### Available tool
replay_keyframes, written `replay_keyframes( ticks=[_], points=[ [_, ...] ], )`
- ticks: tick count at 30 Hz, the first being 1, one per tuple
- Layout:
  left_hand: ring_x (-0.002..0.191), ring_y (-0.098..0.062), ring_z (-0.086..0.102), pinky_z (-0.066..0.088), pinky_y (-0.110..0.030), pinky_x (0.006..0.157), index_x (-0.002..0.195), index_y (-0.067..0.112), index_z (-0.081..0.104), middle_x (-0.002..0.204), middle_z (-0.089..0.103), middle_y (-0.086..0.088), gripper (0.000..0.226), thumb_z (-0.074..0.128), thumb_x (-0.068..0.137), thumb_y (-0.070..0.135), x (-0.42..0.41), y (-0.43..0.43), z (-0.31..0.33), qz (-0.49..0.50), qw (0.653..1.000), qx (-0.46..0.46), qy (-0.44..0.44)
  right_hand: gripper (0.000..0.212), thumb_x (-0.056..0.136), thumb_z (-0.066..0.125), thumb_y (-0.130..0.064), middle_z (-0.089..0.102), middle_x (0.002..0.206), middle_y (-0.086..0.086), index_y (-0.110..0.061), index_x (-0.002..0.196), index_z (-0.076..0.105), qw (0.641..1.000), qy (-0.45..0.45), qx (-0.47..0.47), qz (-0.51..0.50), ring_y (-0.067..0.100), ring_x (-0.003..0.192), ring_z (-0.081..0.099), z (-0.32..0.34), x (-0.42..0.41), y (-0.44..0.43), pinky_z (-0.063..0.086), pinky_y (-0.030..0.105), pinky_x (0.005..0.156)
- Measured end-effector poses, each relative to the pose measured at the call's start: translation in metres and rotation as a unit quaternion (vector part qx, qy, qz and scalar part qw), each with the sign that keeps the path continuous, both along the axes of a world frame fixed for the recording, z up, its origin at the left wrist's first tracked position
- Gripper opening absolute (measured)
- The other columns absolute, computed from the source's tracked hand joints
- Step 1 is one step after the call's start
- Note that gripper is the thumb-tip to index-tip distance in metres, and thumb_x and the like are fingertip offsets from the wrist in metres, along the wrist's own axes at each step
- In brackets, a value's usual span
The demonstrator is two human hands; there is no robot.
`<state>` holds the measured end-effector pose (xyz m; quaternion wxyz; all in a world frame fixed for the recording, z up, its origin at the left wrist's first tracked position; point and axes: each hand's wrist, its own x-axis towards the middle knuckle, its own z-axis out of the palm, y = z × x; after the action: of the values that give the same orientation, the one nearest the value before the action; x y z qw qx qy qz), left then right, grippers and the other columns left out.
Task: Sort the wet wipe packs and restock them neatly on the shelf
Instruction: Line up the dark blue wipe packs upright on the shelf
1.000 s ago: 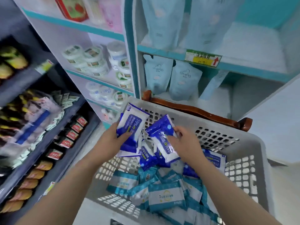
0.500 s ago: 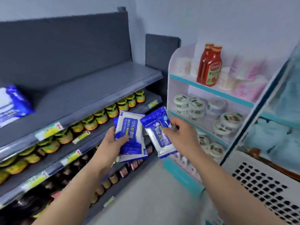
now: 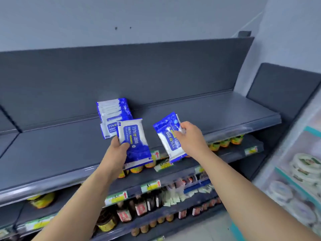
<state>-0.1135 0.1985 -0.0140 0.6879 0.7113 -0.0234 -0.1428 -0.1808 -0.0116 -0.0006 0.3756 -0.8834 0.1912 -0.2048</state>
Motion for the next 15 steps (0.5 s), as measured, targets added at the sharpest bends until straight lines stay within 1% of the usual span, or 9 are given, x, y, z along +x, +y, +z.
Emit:
replay_keyframes(
  ticks=[2, 4, 6, 7, 8, 10, 11, 13, 15],
  points=[
    [0.091, -0.025, 0.071, 0.056, -0.053, 0.083, 0.116, 0.011, 0.052, 0.110, 0.069, -0.008, 0.027, 0.043, 0.094, 0.000, 0.025, 0.004, -0.002, 0.010, 1.000, -0.020, 0.010, 0.017, 0.094, 0.052, -0.023, 0.055, 0.087, 0.002, -0.007, 0.097, 0.054, 0.999, 0.029, -0.010, 0.009, 0.026, 0.082, 0.051, -0.001, 0.039, -0.002, 0.036, 0.033, 0.065],
    [0.091, -0.026, 0.070, 0.057, -0.047, 0.081, 0.117, 0.008, 0.052, 0.108, 0.070, -0.010, 0.030, 0.045, 0.091, -0.006, 0.048, 0.005, -0.003, 0.023, 0.999, -0.037, 0.013, 0.020, 0.095, 0.048, -0.023, 0.058, 0.094, 0.006, -0.005, 0.101, 0.053, 0.998, 0.051, -0.007, 0.027, 0.027, 0.083, 0.054, -0.003, 0.074, -0.005, 0.039, 0.034, 0.065],
    [0.085, -0.026, 0.069, 0.057, -0.040, 0.072, 0.115, 0.004, 0.052, 0.100, 0.069, -0.013, 0.032, 0.047, 0.088, -0.013, 0.068, 0.003, -0.005, 0.039, 0.997, -0.064, 0.027, 0.019, 0.095, 0.045, -0.023, 0.057, 0.094, 0.005, -0.005, 0.100, 0.050, 0.996, 0.075, 0.001, 0.047, 0.025, 0.079, 0.052, -0.007, 0.107, -0.008, 0.036, 0.032, 0.061],
    [0.080, -0.027, 0.067, 0.057, -0.039, 0.071, 0.114, 0.002, 0.052, 0.094, 0.067, -0.016, 0.032, 0.048, 0.087, -0.016, 0.077, 0.001, -0.005, 0.045, 0.996, -0.069, 0.032, 0.018, 0.096, 0.045, -0.023, 0.056, 0.093, 0.005, -0.006, 0.099, 0.049, 0.994, 0.089, 0.002, 0.058, 0.024, 0.077, 0.050, -0.010, 0.122, -0.011, 0.034, 0.031, 0.059],
    [0.077, -0.029, 0.063, 0.057, -0.042, 0.074, 0.113, -0.002, 0.052, 0.090, 0.064, -0.019, 0.032, 0.050, 0.085, -0.017, 0.086, 0.000, -0.006, 0.053, 0.996, -0.064, 0.034, 0.016, 0.096, 0.044, -0.022, 0.055, 0.092, 0.005, -0.006, 0.099, 0.048, 0.992, 0.102, 0.001, 0.070, 0.023, 0.075, 0.048, -0.013, 0.136, -0.013, 0.034, 0.031, 0.058],
    [0.082, -0.032, 0.058, 0.053, -0.046, 0.083, 0.113, -0.006, 0.053, 0.087, 0.061, -0.022, 0.032, 0.052, 0.084, -0.017, 0.101, -0.002, -0.009, 0.066, 0.995, -0.060, 0.034, 0.014, 0.097, 0.045, -0.021, 0.051, 0.084, 0.004, -0.008, 0.094, 0.043, 0.988, 0.124, -0.004, 0.091, 0.019, 0.067, 0.043, -0.018, 0.158, -0.018, 0.032, 0.031, 0.054],
    [0.083, -0.032, 0.059, 0.053, -0.044, 0.082, 0.112, -0.005, 0.055, 0.087, 0.063, -0.021, 0.031, 0.053, 0.083, -0.018, 0.107, -0.004, -0.010, 0.069, 0.995, -0.067, 0.035, 0.014, 0.097, 0.045, -0.021, 0.047, 0.080, 0.002, -0.009, 0.091, 0.040, 0.986, 0.134, -0.006, 0.097, 0.017, 0.062, 0.039, -0.020, 0.168, -0.021, 0.031, 0.029, 0.051],
    [0.079, -0.027, 0.066, 0.056, -0.039, 0.076, 0.107, 0.001, 0.058, 0.088, 0.070, -0.012, 0.031, 0.054, 0.083, -0.017, 0.116, -0.006, -0.014, 0.077, 0.993, -0.081, 0.038, 0.015, 0.097, 0.047, -0.021, 0.045, 0.077, 0.000, -0.010, 0.090, 0.038, 0.982, 0.153, -0.011, 0.108, 0.013, 0.059, 0.036, -0.023, 0.183, -0.025, 0.030, 0.028, 0.050],
    [0.070, -0.019, 0.069, 0.056, -0.036, 0.070, 0.104, 0.006, 0.059, 0.083, 0.073, -0.005, 0.031, 0.055, 0.083, -0.017, 0.122, -0.006, -0.018, 0.084, 0.991, -0.091, 0.043, 0.014, 0.095, 0.049, -0.022, 0.052, 0.089, 0.003, -0.010, 0.098, 0.043, 0.980, 0.155, -0.016, 0.123, 0.015, 0.065, 0.043, -0.025, 0.196, -0.025, 0.036, 0.028, 0.055]
  ],
)
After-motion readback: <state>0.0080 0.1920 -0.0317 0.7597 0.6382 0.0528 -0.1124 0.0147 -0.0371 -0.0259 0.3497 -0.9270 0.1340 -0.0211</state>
